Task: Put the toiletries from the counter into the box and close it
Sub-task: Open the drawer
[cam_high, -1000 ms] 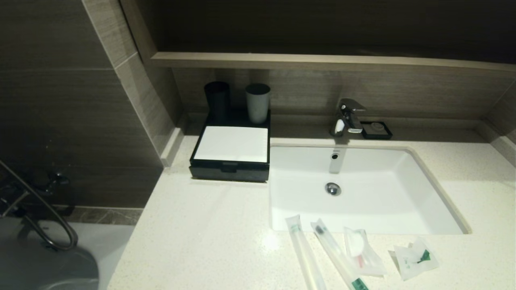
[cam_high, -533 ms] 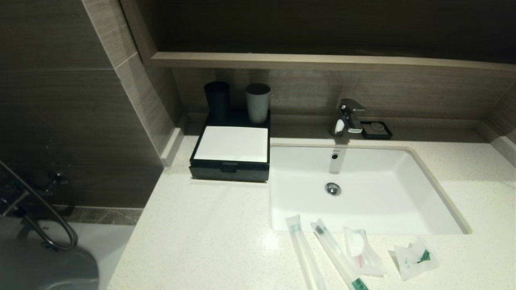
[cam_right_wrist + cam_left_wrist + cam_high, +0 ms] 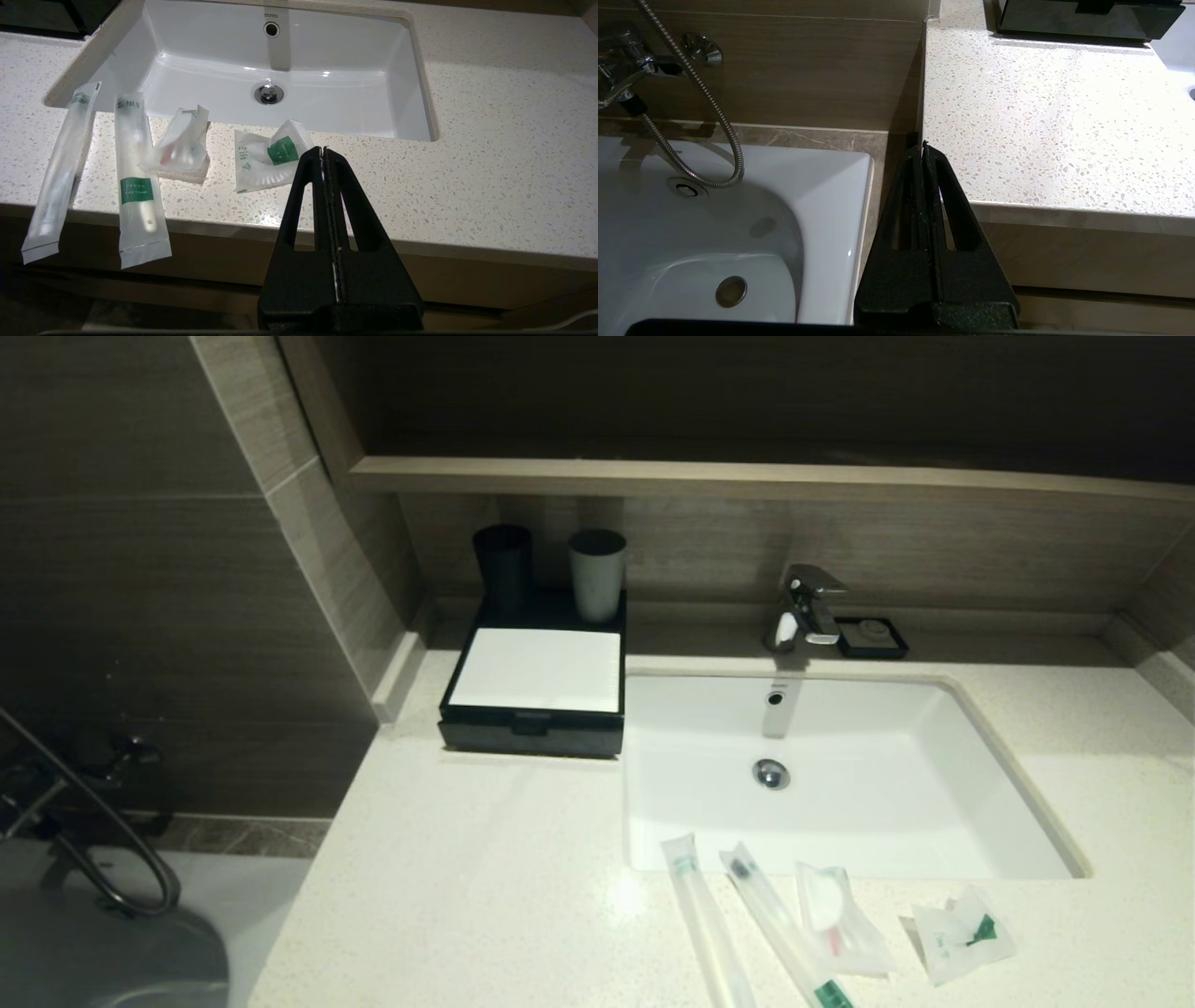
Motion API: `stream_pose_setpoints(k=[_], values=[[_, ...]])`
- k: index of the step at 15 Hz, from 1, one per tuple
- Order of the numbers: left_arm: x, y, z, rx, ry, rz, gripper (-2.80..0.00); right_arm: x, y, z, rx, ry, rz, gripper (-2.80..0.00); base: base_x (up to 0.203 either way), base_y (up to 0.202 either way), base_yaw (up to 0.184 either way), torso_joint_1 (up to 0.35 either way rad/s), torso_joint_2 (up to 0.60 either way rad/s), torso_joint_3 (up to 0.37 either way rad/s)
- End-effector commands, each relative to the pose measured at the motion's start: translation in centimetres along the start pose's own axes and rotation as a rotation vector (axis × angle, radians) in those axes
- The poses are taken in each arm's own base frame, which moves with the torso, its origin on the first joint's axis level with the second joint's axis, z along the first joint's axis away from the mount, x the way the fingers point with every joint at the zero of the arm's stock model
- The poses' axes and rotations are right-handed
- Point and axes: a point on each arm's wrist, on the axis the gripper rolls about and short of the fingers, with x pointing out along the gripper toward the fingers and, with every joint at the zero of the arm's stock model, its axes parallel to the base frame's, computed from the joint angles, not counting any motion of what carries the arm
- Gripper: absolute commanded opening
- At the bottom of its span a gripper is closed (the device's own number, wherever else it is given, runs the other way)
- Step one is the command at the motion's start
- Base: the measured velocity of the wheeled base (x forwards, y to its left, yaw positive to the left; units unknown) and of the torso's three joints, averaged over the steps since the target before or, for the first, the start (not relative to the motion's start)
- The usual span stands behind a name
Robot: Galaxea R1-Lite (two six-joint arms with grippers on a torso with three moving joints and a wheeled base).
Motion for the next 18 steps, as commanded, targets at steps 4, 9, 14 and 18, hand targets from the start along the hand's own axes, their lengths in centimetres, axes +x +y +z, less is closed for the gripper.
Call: stream_pose_setpoints(k=[4,9,14,18], values=[[0.0,0.0,0.0,0.0,0.0,0.001,-2.8,3.4,-0.2,4.5,0.02,0.155,0.096,-2.8,0.0,0.0,0.0,0.0,0.0,0.0],[0.0,0.0,0.0,0.0,0.0,0.0,-2.8,10.5,-0.6,9.3,0.12,0.258,0.178,-2.8,0.0,0.0,0.0,0.0,0.0,0.0],[0.0,0.0,0.0,0.0,0.0,0.001,-2.8,17.6,0.0,12.7,0.138,0.277,0.255,-2.8,0.0,0.0,0.0,0.0,0.0,0.0],[0.0,0.0,0.0,0.0,0.0,0.001,-2.8,22.7,2.3,12.9,0.138,0.35,0.306,-2.8,0.0,0.0,0.0,0.0,0.0,0.0]])
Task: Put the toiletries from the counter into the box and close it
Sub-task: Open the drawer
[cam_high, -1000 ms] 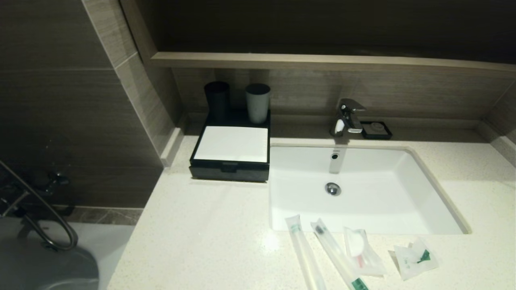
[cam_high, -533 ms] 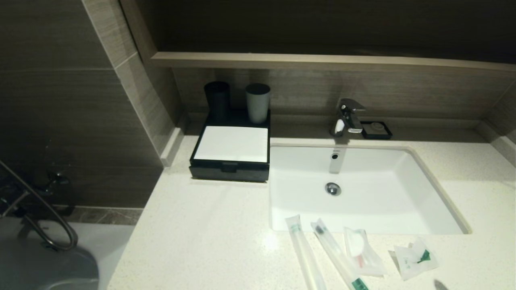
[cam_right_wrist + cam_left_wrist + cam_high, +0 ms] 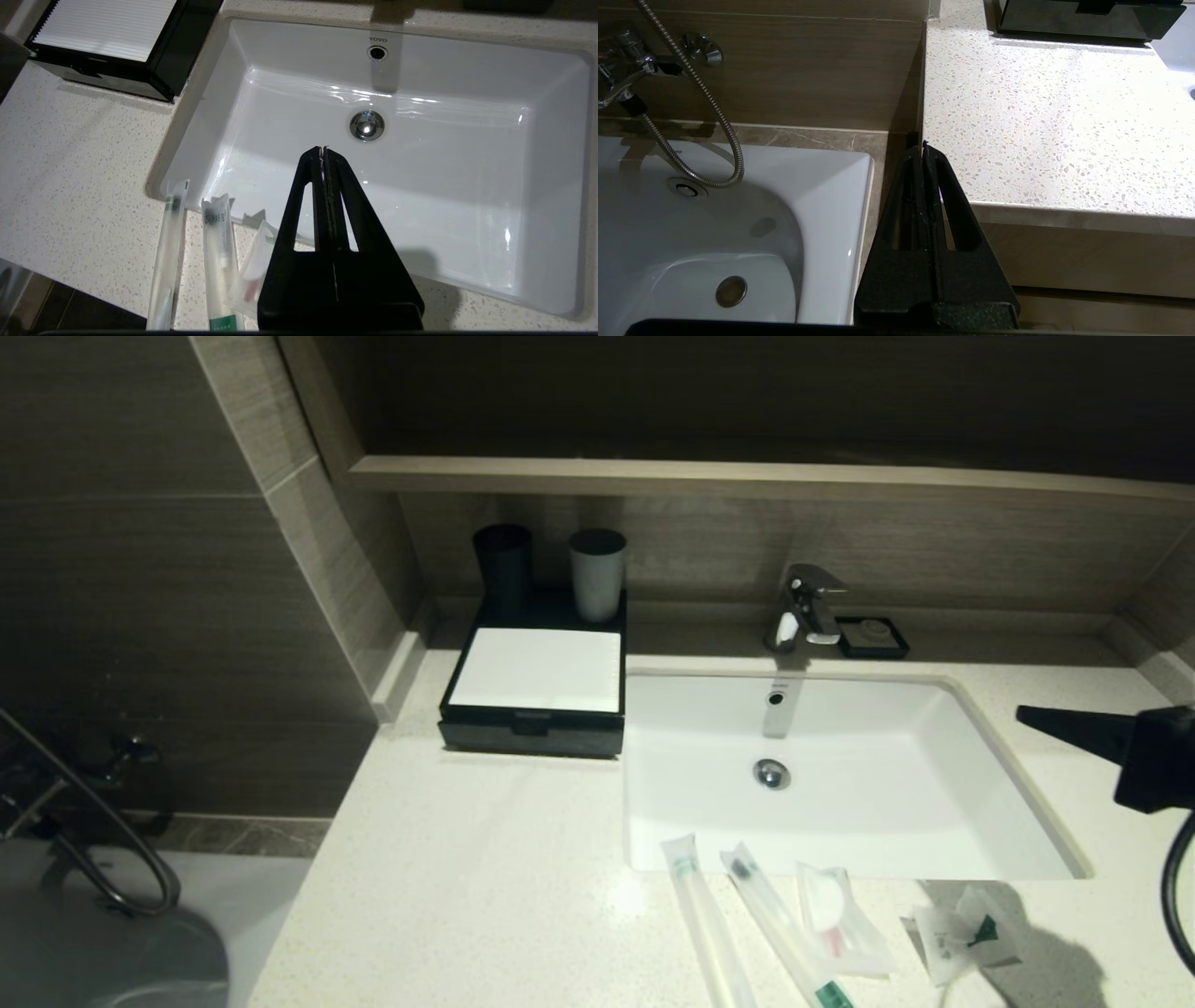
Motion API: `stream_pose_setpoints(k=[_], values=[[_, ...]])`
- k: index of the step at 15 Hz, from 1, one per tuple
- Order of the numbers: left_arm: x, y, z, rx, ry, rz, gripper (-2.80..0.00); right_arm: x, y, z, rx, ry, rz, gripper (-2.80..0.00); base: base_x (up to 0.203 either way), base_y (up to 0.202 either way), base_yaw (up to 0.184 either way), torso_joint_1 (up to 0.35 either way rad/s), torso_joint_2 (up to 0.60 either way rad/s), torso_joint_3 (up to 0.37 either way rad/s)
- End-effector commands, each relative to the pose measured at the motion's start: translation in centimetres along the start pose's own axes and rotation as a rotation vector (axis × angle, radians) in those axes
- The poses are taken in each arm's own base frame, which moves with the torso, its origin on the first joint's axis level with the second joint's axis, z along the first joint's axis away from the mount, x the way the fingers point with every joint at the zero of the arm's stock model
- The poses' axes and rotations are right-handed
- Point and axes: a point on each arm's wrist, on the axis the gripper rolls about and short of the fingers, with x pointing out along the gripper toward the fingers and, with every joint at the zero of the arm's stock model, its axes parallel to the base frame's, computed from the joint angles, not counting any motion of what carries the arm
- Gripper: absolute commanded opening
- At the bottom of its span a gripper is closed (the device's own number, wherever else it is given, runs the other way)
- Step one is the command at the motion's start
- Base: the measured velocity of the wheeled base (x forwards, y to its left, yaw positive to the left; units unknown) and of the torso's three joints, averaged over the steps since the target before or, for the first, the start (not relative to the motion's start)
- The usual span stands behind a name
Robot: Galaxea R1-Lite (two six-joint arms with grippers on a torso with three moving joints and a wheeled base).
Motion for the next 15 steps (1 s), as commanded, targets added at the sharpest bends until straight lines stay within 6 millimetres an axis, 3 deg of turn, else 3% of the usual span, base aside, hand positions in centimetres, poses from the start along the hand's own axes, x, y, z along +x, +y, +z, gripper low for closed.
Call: stream_pose_setpoints(k=[1,4,7,10,13,15], values=[[0.0,0.0,0.0,0.0,0.0,-0.001,-2.8,4.3,0.8,0.6,-0.001,0.075,0.045,-2.8,0.0,0.0,0.0,0.0,0.0,0.0],[0.0,0.0,0.0,0.0,0.0,-0.001,-2.8,5.8,2.2,1.7,-0.017,0.07,0.1,-2.8,0.0,0.0,0.0,0.0,0.0,0.0],[0.0,0.0,0.0,0.0,0.0,0.0,-2.8,6.7,5.0,2.3,-0.052,0.068,0.174,-2.8,0.0,0.0,0.0,0.0,0.0,0.0],[0.0,0.0,0.0,0.0,0.0,0.0,-2.8,8.9,8.5,1.6,-0.093,0.113,0.213,-2.8,0.0,0.0,0.0,0.0,0.0,0.0],[0.0,0.0,0.0,0.0,0.0,0.0,-2.8,10.8,10.5,0.9,-0.112,0.145,0.237,-2.8,0.0,0.0,0.0,0.0,0.0,0.0],[0.0,0.0,0.0,0.0,0.0,0.0,-2.8,11.7,11.5,1.7,-0.088,0.128,0.254,-2.8,0.0,0.0,0.0,0.0,0.0,0.0]])
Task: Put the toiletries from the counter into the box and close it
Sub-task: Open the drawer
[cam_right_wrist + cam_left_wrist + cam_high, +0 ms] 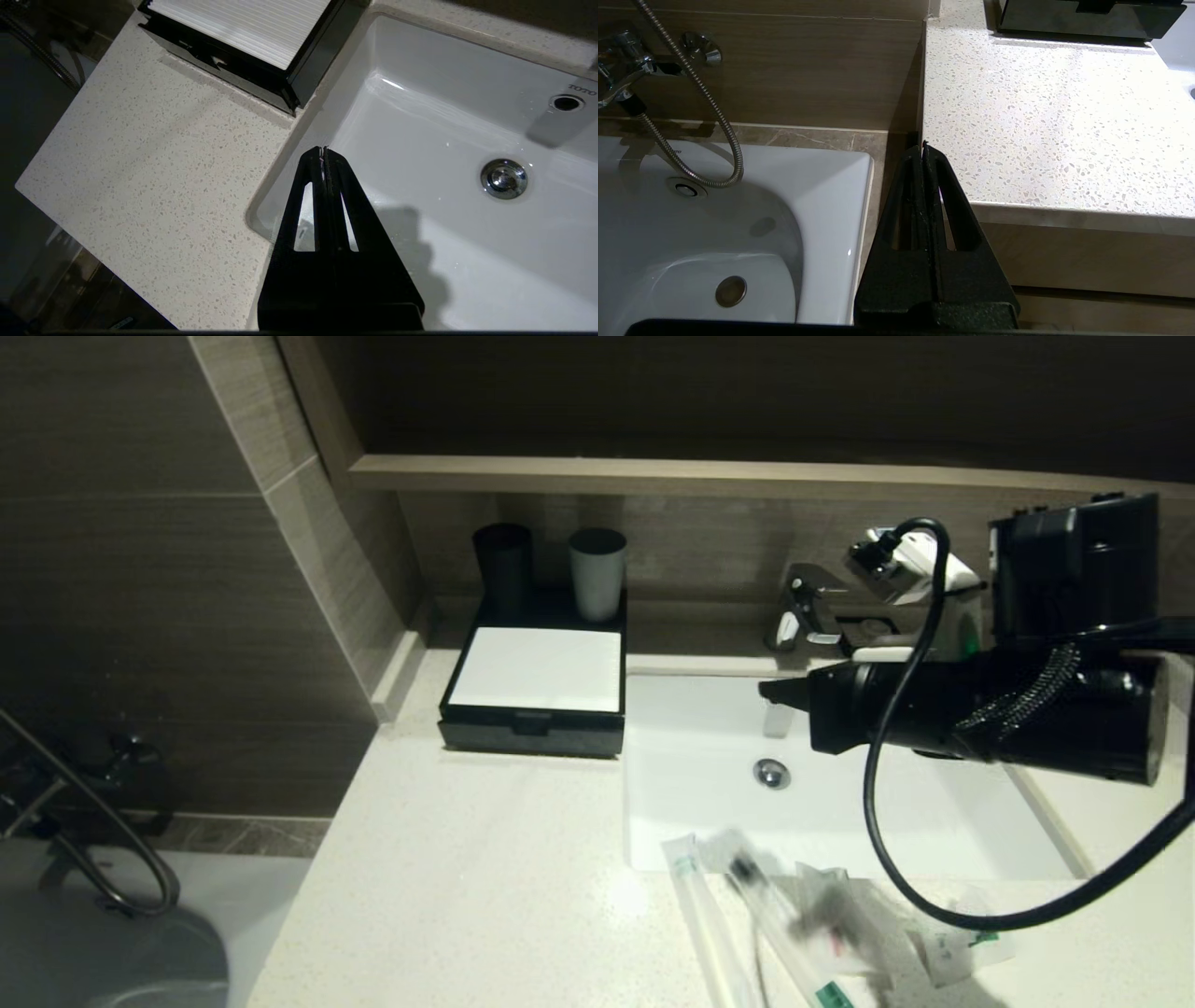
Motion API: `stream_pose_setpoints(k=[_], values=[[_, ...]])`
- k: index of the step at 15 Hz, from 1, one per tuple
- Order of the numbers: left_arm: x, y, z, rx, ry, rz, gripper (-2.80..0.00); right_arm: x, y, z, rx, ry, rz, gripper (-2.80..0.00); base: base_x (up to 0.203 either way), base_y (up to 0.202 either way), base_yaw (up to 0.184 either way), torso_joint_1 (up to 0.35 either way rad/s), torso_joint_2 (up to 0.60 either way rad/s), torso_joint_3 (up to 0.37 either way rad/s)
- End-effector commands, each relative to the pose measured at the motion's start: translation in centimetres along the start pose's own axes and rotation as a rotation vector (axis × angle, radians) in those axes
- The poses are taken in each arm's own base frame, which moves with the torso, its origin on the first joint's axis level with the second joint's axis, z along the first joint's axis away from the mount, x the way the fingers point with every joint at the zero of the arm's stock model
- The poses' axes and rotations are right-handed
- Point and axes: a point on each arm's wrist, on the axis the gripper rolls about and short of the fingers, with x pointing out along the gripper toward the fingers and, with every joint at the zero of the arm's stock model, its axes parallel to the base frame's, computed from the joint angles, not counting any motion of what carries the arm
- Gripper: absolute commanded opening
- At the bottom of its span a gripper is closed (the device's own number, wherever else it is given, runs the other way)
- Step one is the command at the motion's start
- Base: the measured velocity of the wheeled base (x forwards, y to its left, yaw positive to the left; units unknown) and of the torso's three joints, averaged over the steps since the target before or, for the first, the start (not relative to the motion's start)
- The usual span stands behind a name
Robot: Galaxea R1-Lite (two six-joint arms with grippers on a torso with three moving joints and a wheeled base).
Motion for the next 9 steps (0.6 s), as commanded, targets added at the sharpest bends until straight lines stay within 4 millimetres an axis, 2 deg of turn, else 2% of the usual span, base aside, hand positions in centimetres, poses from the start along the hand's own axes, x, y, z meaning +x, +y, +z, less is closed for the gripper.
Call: stream_pose_setpoints(k=[1,3,6,9], values=[[0.0,0.0,0.0,0.0,-0.001,0.001,-2.8,2.0,1.0,0.6,0.014,-0.001,0.028,-2.8,0.0,0.0,0.0,0.0,0.0,0.0],[0.0,0.0,0.0,0.0,-0.001,0.001,-2.8,3.1,2.3,1.1,0.009,-0.006,0.047,-2.8,0.0,0.0,0.0,0.0,0.0,0.0],[0.0,0.0,0.0,0.0,-0.001,0.001,-2.8,5.2,4.6,0.6,0.009,0.012,0.036,-2.8,0.0,0.0,0.0,0.0,0.0,0.0],[0.0,0.0,0.0,0.0,-0.001,0.0,-2.8,6.4,6.1,1.1,0.059,-0.002,0.05,-2.8,0.0,0.0,0.0,0.0,0.0,0.0]])
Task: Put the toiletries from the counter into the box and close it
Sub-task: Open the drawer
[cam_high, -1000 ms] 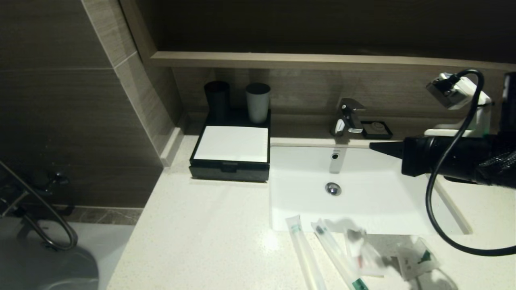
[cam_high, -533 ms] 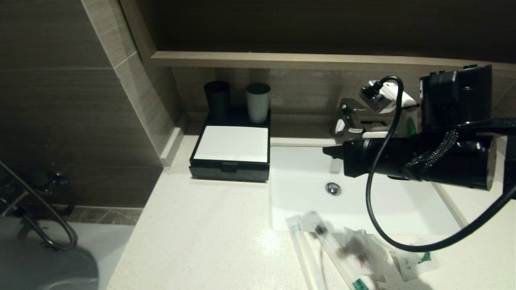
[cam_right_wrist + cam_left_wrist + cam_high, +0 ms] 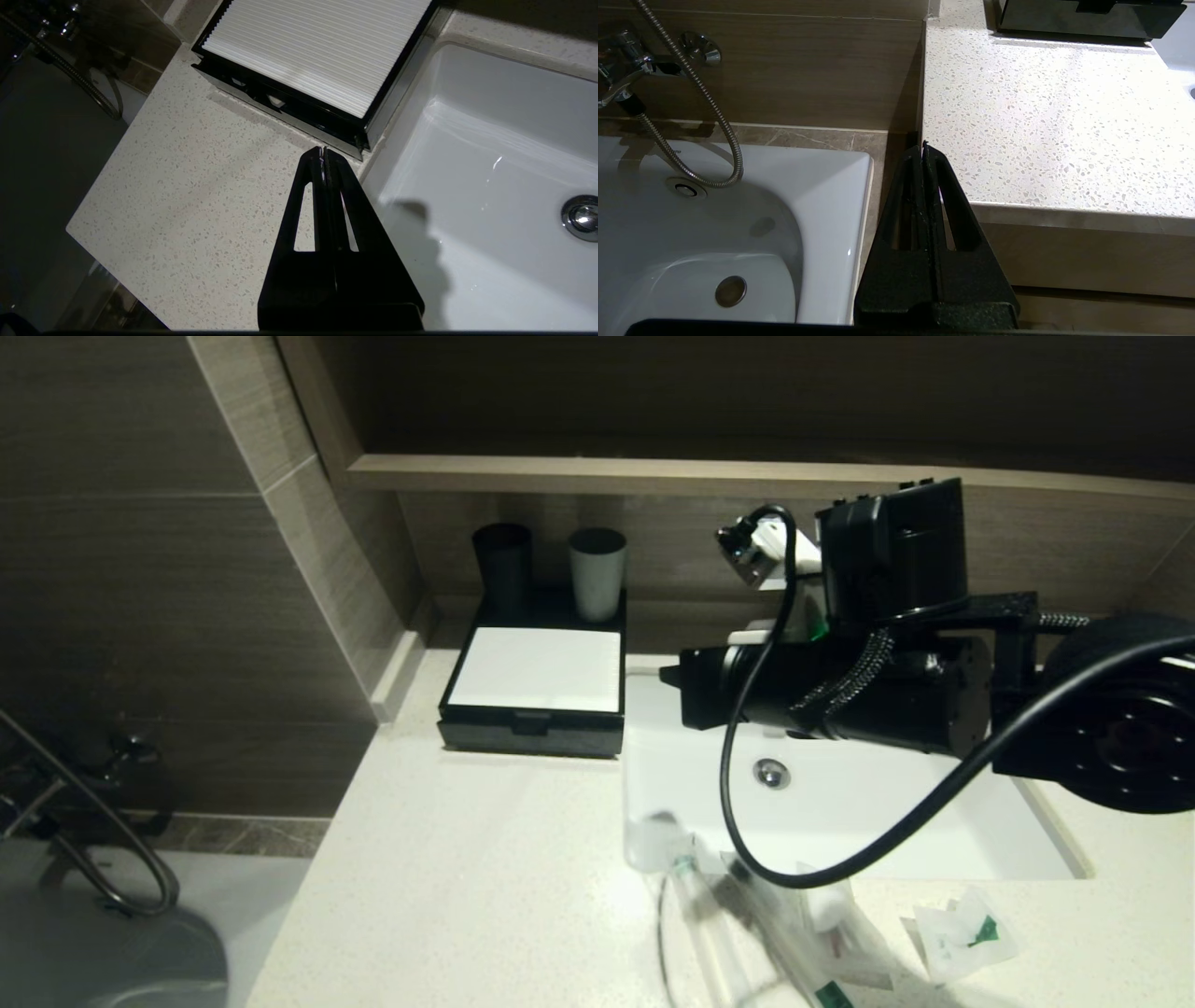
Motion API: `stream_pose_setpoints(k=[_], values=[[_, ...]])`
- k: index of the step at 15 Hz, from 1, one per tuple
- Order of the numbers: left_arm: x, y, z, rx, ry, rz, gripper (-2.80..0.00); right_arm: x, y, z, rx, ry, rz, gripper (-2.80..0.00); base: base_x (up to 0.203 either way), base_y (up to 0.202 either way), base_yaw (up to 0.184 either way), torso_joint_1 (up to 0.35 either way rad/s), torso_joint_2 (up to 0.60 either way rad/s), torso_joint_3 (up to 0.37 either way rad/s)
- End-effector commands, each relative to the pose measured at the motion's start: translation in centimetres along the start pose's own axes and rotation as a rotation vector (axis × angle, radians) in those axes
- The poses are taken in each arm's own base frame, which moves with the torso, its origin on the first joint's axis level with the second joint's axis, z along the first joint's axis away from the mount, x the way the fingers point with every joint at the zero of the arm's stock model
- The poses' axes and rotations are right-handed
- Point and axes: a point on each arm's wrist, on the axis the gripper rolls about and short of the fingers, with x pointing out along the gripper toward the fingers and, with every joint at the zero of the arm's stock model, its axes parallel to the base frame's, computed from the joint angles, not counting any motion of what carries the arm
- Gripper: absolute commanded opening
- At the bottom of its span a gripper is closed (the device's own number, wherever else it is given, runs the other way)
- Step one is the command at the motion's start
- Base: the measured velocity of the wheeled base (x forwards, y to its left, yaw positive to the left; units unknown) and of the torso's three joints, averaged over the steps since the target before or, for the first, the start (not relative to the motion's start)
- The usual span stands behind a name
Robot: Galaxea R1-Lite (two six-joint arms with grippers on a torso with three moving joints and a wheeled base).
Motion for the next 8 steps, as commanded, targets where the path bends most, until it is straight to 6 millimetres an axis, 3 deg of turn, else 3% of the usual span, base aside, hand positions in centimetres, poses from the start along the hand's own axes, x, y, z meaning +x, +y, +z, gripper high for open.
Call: stream_pose_setpoints(k=[1,8], values=[[0.0,0.0,0.0,0.0,0.0,0.001,-2.8,1.8,1.4,-0.7,0.0,0.024,0.017,-2.8,0.0,0.0,0.0,0.0,0.0,0.0],[0.0,0.0,0.0,0.0,0.0,0.001,-2.8,5.4,2.8,-1.8,0.002,0.045,0.0,-2.8,0.0,0.0,0.0,0.0,0.0,0.0]])
